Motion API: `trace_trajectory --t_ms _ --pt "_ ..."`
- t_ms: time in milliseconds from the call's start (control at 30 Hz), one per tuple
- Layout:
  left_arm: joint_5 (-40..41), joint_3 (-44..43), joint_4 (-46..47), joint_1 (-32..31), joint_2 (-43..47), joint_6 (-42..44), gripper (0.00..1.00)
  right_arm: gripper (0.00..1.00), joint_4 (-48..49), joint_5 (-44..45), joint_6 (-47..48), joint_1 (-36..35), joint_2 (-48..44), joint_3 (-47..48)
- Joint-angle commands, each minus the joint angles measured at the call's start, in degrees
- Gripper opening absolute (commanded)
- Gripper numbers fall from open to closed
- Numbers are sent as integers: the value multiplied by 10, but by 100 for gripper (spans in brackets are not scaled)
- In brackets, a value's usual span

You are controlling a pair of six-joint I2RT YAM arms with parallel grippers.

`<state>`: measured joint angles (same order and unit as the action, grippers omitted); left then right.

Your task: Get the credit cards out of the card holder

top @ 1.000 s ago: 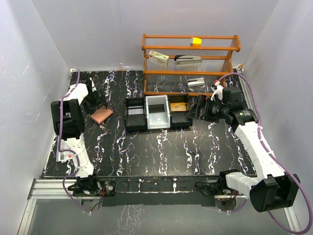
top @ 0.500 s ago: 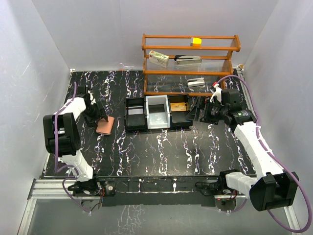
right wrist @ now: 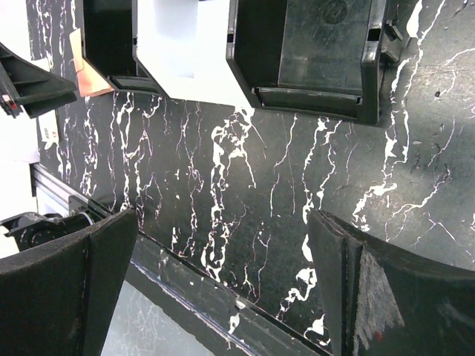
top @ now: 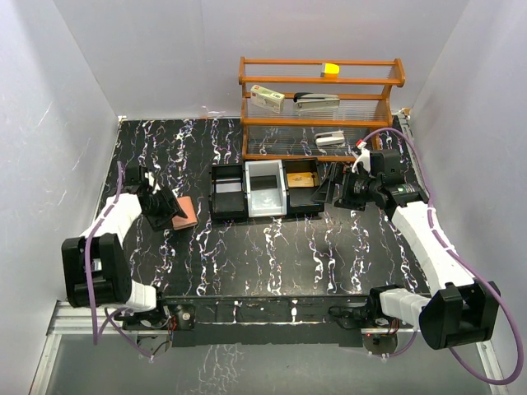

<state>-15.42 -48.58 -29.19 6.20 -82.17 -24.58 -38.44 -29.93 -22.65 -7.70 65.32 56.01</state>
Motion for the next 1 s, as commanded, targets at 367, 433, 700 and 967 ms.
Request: trace_trajectory --t_ms 367,433,700,967 --pt "22 -257 -32 0 -180 59 66 98 23 -8 -9 4 -6 6" --pt "17 -255 -40 0 -194 60 62 98 17 -4 -8 4 -11 5" --pt "-23 -137 -11 0 -154 66 43 98 30 4 -21 5 -20 -15" --pt "-68 -24 -2 -11 -62 68 31 98 43 -10 -34 4 -7 -21"
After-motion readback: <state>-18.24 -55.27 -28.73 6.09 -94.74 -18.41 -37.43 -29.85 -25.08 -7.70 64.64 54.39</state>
